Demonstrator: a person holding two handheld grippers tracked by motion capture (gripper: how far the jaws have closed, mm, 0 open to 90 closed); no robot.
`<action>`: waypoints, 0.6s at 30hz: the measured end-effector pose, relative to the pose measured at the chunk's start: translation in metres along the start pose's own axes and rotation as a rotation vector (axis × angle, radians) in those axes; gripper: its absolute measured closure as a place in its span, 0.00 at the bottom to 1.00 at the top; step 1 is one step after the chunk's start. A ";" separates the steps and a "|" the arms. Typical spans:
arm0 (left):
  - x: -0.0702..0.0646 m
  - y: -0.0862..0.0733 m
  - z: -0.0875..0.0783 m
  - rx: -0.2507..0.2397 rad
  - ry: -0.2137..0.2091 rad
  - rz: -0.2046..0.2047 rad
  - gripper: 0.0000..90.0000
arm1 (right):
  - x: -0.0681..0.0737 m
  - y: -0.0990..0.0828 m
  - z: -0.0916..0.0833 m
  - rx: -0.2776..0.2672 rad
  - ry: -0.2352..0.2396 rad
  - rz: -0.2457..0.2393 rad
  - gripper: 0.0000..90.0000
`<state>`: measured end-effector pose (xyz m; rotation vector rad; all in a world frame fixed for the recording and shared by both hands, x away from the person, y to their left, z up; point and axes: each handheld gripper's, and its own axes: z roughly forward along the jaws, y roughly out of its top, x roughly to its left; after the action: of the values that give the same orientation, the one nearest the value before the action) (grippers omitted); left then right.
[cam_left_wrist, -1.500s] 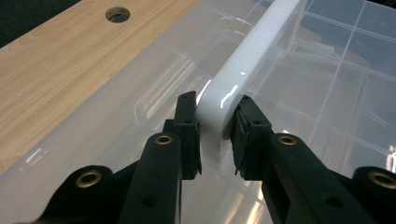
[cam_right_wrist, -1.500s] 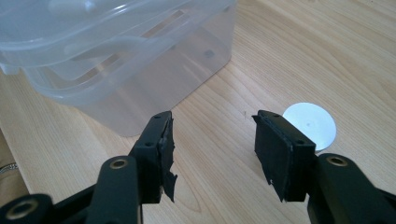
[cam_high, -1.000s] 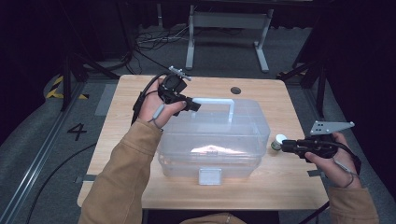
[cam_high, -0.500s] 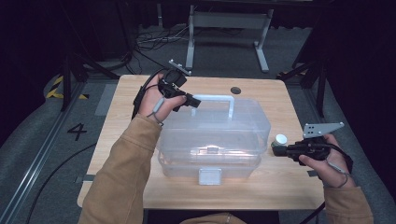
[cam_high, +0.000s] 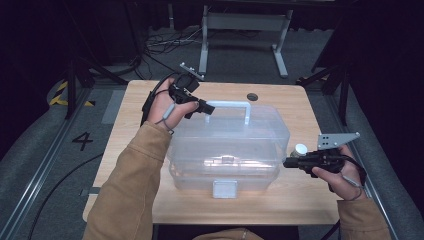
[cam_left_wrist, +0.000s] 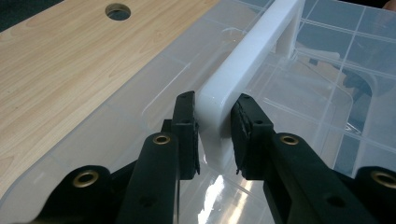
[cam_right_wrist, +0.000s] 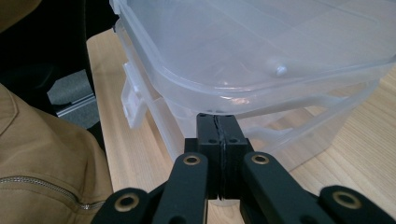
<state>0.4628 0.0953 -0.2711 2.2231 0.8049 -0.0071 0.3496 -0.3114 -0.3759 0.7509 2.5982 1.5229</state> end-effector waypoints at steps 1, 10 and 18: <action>0.000 0.000 0.000 -0.002 -0.001 0.002 0.81 | 0.000 0.000 0.000 -0.002 0.001 0.004 1.00; -0.002 -0.001 -0.004 -0.018 0.009 0.014 0.82 | 0.000 0.001 -0.002 -0.032 -0.011 0.001 1.00; -0.004 -0.002 -0.008 -0.024 0.018 0.021 0.83 | 0.000 0.002 -0.004 -0.057 -0.014 -0.004 1.00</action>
<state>0.4571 0.0991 -0.2658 2.2116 0.7866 0.0325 0.3494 -0.3137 -0.3723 0.7487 2.5331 1.5767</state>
